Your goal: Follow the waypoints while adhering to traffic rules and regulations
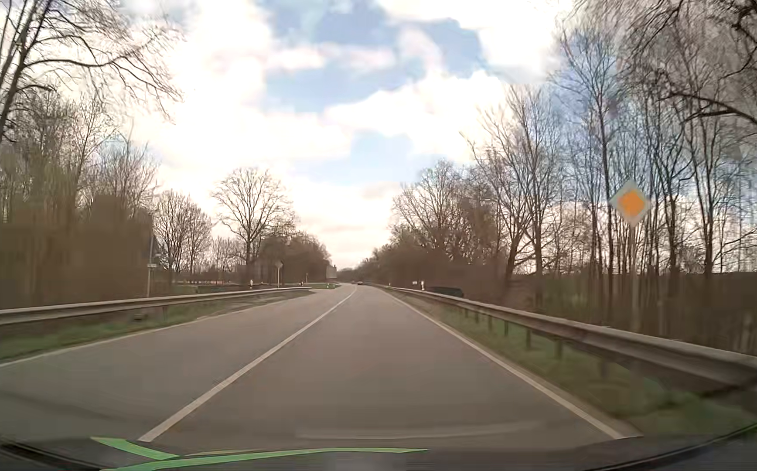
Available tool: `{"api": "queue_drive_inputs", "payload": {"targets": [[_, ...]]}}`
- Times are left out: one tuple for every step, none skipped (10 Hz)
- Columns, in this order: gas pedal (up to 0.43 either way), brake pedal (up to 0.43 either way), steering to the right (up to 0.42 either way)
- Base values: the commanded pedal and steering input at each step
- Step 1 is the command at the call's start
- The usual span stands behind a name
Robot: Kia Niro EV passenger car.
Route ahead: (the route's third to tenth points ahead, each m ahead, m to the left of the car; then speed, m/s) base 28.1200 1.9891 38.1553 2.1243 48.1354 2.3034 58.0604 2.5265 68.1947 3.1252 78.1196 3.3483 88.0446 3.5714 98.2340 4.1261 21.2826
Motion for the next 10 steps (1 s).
{"api": "queue_drive_inputs", "payload": {"targets": [[0.24,0.0,0.0],[0.24,0.0,-0.001],[0.24,0.0,-0.001],[0.24,0.0,-0.001],[0.24,0.0,0.0],[0.24,0.0,-0.001],[0.24,0.0,-0.001],[0.24,0.0,-0.001],[0.24,0.0,-0.001],[0.24,0.0,-0.001]]}}
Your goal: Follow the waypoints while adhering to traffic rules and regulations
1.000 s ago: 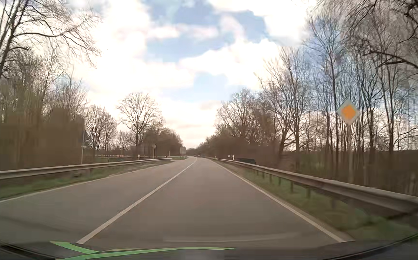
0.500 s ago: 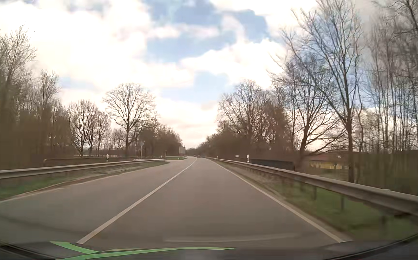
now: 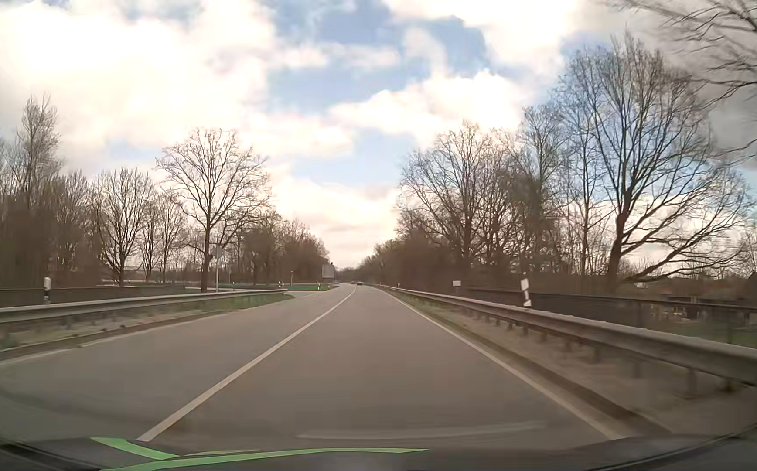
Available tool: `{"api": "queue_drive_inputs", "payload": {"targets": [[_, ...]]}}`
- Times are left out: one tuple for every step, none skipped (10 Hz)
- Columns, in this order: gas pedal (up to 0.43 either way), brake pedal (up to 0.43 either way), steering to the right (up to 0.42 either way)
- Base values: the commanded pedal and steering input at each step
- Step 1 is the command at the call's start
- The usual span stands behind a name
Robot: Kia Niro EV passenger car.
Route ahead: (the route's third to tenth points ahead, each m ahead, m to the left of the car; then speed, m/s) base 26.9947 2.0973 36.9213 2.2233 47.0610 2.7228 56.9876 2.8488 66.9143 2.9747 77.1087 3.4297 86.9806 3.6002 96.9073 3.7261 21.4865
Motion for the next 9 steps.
{"api": "queue_drive_inputs", "payload": {"targets": [[0.24,0.0,-0.001],[0.24,0.0,-0.001],[0.248,0.0,-0.001],[0.248,0.0,-0.001],[0.248,0.0,-0.001],[0.248,0.0,-0.001],[0.248,0.0,-0.001],[0.248,0.0,-0.001],[0.248,0.0,-0.001]]}}
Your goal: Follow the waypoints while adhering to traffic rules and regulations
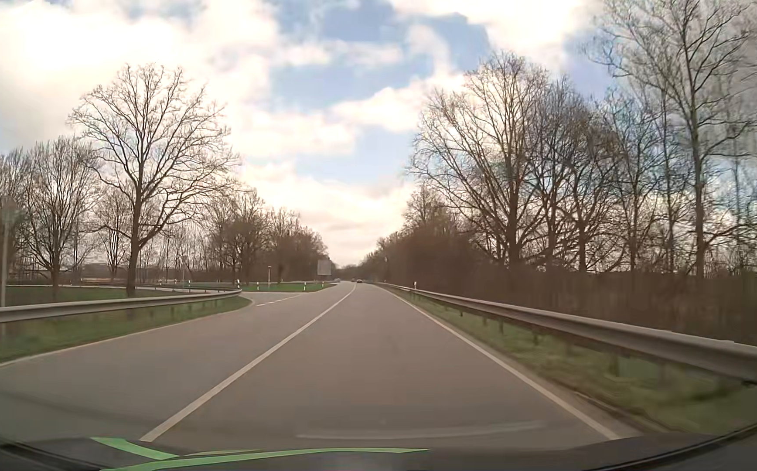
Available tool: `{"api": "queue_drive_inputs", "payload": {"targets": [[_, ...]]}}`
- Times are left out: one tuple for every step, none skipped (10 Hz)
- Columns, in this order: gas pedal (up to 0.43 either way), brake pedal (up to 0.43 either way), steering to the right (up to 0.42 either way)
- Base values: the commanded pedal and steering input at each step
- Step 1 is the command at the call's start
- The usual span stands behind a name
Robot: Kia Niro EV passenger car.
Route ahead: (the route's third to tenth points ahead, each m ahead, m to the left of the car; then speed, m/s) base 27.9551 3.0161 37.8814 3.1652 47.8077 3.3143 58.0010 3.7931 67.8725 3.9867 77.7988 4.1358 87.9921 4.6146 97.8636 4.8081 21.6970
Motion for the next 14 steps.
{"api": "queue_drive_inputs", "payload": {"targets": [[0.248,0.0,-0.001],[0.248,0.0,-0.001],[0.248,0.0,-0.001],[0.248,0.0,-0.001],[0.248,0.0,-0.001],[0.248,0.0,-0.001],[0.248,0.0,-0.001],[0.248,0.0,-0.001],[0.248,0.0,-0.001],[0.248,0.0,-0.001],[0.248,0.0,-0.001],[0.248,0.0,-0.001],[0.248,0.0,-0.001],[0.248,0.0,-0.001]]}}
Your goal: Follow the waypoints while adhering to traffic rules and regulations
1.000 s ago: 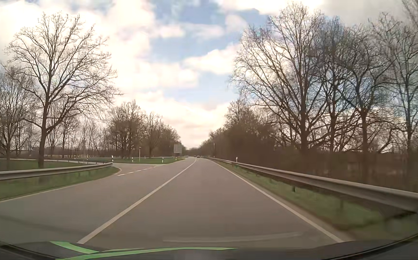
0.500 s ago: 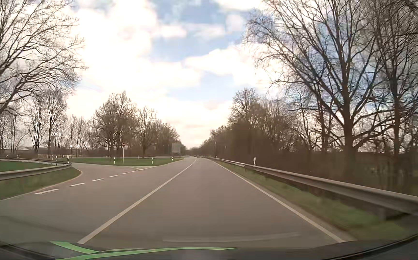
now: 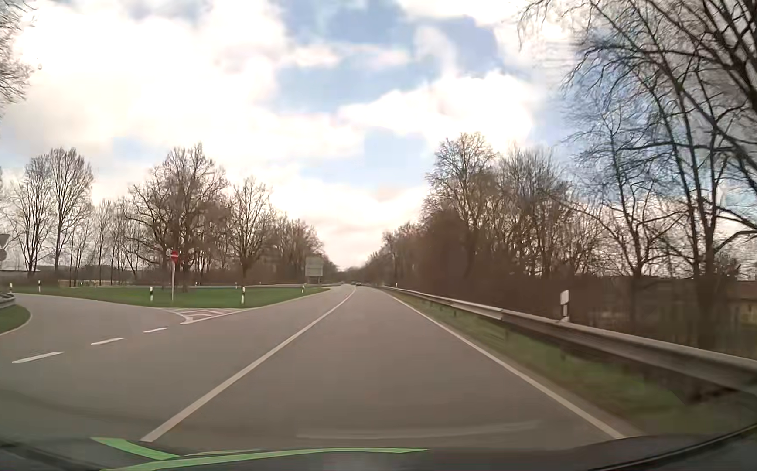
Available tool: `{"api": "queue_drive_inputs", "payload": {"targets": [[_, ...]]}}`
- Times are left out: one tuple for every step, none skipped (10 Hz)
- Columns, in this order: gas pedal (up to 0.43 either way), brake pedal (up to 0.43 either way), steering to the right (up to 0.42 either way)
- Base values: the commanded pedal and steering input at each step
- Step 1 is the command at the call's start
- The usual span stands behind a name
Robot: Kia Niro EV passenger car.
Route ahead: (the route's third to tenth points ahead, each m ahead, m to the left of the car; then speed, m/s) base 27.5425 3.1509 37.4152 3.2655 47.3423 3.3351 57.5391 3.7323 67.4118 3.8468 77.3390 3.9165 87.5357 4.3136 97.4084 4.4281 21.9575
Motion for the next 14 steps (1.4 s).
{"api": "queue_drive_inputs", "payload": {"targets": [[0.248,0.0,-0.001],[0.248,0.0,-0.001],[0.248,0.0,-0.001],[0.248,0.0,-0.001],[0.248,0.0,-0.001],[0.248,0.0,-0.001],[0.248,0.0,-0.001],[0.248,0.0,-0.001],[0.248,0.0,-0.001],[0.248,0.0,-0.001],[0.248,0.0,-0.001],[0.248,0.0,-0.001],[0.248,0.0,-0.001],[0.248,0.0,-0.001]]}}
